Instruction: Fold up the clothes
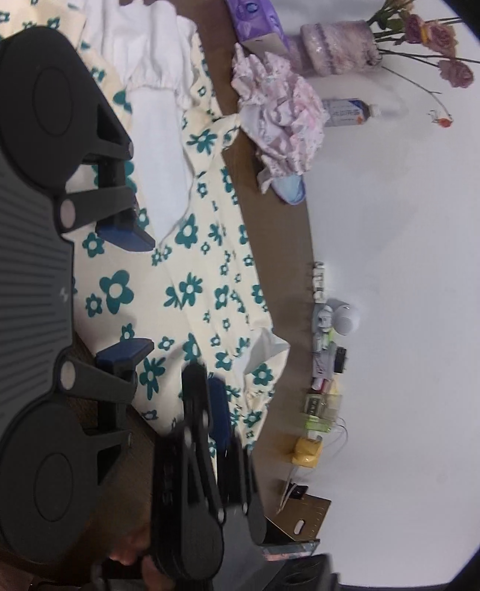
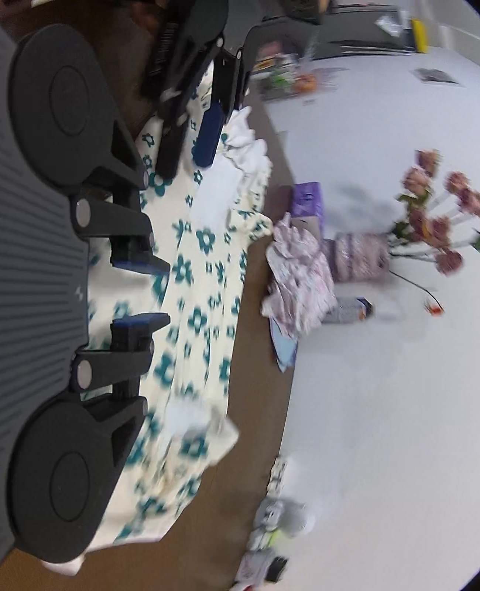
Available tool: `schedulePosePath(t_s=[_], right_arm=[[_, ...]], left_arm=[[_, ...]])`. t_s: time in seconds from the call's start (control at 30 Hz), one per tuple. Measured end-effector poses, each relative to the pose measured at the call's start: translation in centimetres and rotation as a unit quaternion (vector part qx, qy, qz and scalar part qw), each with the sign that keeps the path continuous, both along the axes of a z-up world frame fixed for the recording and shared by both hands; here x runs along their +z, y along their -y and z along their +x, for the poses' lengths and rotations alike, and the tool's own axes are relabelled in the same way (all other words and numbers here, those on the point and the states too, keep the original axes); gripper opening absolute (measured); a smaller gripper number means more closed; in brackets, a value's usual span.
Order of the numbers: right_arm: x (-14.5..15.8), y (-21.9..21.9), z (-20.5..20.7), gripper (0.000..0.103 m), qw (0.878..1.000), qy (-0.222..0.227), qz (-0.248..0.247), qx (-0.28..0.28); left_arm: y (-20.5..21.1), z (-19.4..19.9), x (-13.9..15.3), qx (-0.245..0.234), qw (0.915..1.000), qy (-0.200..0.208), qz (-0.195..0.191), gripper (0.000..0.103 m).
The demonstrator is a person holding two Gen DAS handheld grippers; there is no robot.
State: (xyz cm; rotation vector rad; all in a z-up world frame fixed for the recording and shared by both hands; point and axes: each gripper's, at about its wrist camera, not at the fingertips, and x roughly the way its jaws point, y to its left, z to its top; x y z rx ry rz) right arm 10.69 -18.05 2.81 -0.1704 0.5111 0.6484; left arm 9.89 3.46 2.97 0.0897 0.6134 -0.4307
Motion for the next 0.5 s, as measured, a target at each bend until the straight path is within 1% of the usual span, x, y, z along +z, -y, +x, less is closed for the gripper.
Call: schedulePosePath(t_s=[0.13, 0.23, 0.33, 0.5], right_arm=[[-0.7, -3.3, 1.2, 0.027, 0.999, -0.024, -0.02, -0.01], [-1.6, -4.2, 1.5, 0.028, 0.998, -0.042, -0.041, -0.015], [-2.3, -3.8, 1.6, 0.028, 0.997, -0.046, -0.047, -0.028], [-2.5, -1.8, 2.1, 0.029, 0.995, -0.038, -0.06, -0.072]], left_arm=[[-0.9, 0.8, -1.1, 0.026, 0.9994, -0.02, -0.008, 0.05], [-1.7, 0.9, -1.5, 0.024, 0.9992, -0.022, -0.023, 0.05], [-2.0, 0.8, -1.6, 0.022, 0.9992, -0.02, -0.028, 0.05], [-2.3, 0.8, -1.6, 0.02, 0.9988, -0.021, -0.038, 0.05]])
